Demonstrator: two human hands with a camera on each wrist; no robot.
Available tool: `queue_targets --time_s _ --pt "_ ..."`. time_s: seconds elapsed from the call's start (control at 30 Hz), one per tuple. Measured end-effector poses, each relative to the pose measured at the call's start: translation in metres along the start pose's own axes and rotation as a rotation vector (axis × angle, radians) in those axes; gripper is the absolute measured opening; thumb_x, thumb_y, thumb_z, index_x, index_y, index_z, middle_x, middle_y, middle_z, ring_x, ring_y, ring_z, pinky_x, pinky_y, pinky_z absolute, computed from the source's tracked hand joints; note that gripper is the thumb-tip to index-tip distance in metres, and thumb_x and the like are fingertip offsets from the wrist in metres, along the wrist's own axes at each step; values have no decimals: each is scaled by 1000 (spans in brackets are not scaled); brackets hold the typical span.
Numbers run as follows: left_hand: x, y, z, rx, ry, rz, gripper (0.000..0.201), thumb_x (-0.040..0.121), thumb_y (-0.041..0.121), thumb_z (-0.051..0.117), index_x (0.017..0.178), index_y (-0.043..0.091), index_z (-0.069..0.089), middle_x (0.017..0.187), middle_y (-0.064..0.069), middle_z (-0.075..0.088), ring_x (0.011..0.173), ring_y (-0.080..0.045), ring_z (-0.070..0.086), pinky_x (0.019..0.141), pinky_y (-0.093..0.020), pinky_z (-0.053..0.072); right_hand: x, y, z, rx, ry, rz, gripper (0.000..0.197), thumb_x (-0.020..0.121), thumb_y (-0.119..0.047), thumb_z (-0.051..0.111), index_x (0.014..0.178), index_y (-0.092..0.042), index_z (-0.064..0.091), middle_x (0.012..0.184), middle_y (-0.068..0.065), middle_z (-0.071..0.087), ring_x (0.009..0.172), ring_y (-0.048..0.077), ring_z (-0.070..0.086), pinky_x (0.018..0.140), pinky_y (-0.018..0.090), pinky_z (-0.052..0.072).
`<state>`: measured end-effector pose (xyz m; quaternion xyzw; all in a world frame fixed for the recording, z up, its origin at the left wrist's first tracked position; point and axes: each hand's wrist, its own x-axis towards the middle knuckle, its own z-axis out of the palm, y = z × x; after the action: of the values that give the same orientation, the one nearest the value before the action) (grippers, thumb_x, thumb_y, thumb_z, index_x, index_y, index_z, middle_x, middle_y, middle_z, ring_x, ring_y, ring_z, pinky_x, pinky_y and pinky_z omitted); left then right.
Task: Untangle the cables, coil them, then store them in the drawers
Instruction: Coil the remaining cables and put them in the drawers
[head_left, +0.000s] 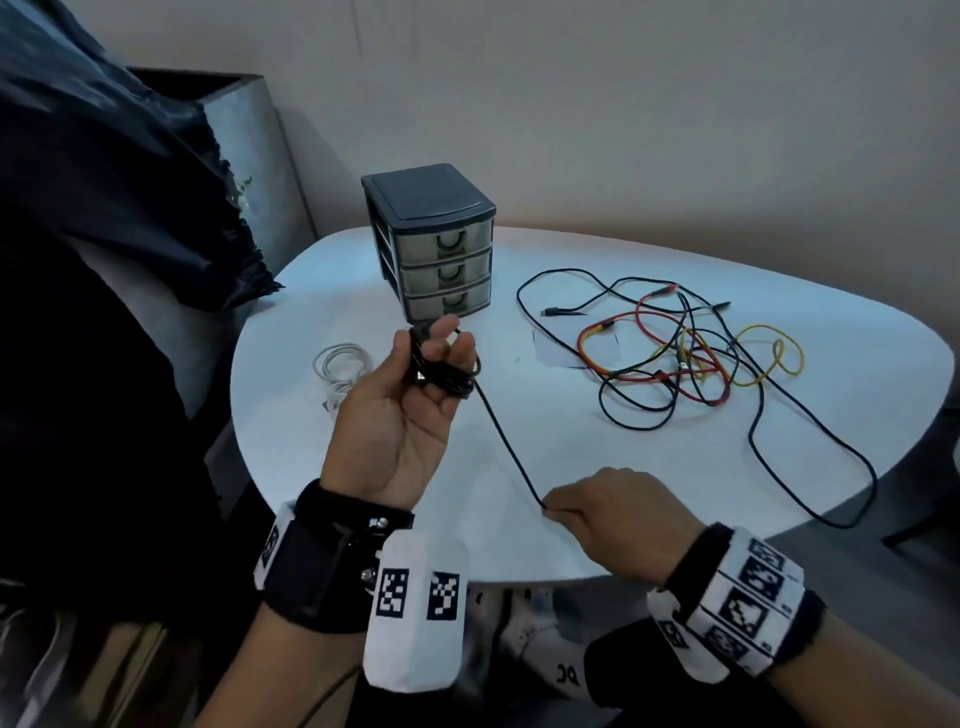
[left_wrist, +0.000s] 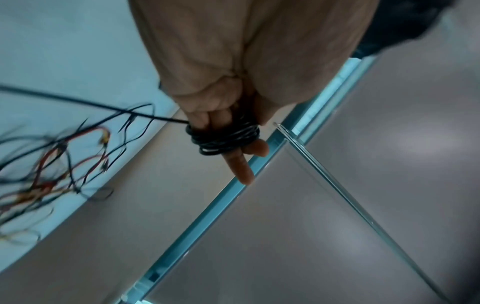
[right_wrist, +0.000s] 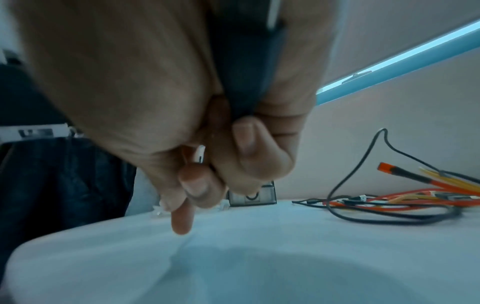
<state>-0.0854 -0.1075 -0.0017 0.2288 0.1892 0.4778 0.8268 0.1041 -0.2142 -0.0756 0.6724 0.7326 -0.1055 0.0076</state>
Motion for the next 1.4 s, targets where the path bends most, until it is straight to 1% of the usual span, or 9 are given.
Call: queue_targets --time_s 0.17,0.3,0.43,0.57,0.73,0.8,1.03,1.2,1.4 --pt "-2 -7 7 -48 -33 -74 41 105 25 33 121 -6 55 69 2 61 82 -14 72 92 -28 56 -1 7 6 -52 -4 55 32 103 -37 34 102 -22 62 90 -2 69 81 23 61 67 32 45" --pt "10 -15 -3 79 13 12 37 107 23 31 117 -2 57 72 0 62 91 -19 73 87 -25 57 -20 -8 -3 130 -39 -82 31 101 -39 39 85 -17 51 71 -1 60 65 18 52 65 34 46" --pt "22 -35 -21 548 21 144 35 107 17 34 92 6 64 81 3 71 112 -26 67 91 -25 49 -38 -33 -48 256 -25 -233 29 102 -43 37 80 -25 45 63 -7 46 59 13 43 62 34 37" --pt "4 -52 -28 1126 -275 86 43 107 24 38 74 11 63 79 3 76 119 -3 59 97 -25 43 -38 -14 -106 265 312 -203 27 99 -41 44 89 -27 64 63 -14 56 57 7 50 58 27 42" --pt "-24 -49 0 785 -418 -81 37 102 30 39 89 20 72 63 1 48 65 -20 63 89 -32 45 -3 15 -106 655 411 -29 20 99 -21 57 84 -21 70 53 -14 51 48 7 42 51 13 30" --pt "-24 -40 8 584 -403 -80 38 98 32 42 101 6 69 60 5 42 55 -16 55 89 -29 49 4 7 -82 947 327 18 26 101 -15 52 81 -16 70 50 -7 49 45 9 35 48 17 31" --pt "-14 -23 1 147 -86 -31 38 102 28 37 99 -1 61 54 6 34 47 -10 42 82 -24 54 -3 -47 -34 1003 265 11 24 101 -16 53 83 -12 68 68 2 67 58 11 59 61 24 50" --pt "-16 -28 0 156 -7 -2 35 100 31 43 84 5 60 51 6 30 41 -9 36 74 -22 54 -6 -62 -30 805 327 15 24 99 -28 55 86 -19 72 76 -9 68 71 7 63 61 12 39" --pt "-21 -22 1 290 49 19 47 101 29 46 61 15 65 52 3 25 38 -10 29 70 -24 50 -5 -52 -52 1090 479 155 18 95 -20 63 110 -30 67 84 -6 74 74 8 69 62 17 52"
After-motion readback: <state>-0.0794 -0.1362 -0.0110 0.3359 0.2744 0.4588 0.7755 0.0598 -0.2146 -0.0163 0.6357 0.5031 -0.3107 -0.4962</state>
